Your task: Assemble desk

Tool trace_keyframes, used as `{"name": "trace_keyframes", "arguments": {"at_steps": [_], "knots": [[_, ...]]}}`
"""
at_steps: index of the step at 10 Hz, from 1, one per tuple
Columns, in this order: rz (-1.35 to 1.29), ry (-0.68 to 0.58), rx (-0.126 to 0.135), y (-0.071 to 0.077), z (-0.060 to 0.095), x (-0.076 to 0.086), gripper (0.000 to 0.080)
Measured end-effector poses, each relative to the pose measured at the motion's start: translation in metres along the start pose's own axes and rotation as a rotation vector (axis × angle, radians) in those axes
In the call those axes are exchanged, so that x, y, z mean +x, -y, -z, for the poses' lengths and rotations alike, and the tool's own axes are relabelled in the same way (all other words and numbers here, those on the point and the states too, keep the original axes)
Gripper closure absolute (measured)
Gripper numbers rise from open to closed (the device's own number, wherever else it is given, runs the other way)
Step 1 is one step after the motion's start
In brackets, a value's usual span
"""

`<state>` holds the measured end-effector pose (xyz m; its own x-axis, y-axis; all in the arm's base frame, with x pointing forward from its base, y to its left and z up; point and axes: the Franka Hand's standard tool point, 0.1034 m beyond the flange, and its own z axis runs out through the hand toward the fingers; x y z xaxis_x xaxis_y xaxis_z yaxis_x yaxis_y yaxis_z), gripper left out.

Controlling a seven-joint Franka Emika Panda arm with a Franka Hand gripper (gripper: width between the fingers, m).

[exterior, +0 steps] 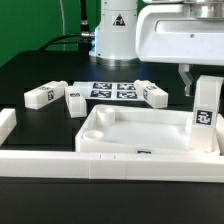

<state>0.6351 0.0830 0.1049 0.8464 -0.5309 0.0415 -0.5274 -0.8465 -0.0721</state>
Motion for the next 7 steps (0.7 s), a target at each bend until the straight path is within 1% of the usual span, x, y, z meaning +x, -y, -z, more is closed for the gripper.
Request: {"name": "trace_keyframes", "arguments": {"at_steps": [2,3,4,5,6,7], "knots": [[-0.054,-0.003,-0.011,-0.005,0.000,0.003,0.0502],[-0.050,-0.002,-0.009,-0.004,0.000,0.002,0.0354],[-0.028,0.000,-0.008,-0.001,0.003,0.001,0.0354],[0.020,-0.004,0.002,0.007,0.015,-0.002,0.0201],[0.079,-0.012,0.014,0.011,0.028,-0.007,0.0159],[0.122,-0.010,0.016,0.008,0.035,-0.015,0.0159]]}}
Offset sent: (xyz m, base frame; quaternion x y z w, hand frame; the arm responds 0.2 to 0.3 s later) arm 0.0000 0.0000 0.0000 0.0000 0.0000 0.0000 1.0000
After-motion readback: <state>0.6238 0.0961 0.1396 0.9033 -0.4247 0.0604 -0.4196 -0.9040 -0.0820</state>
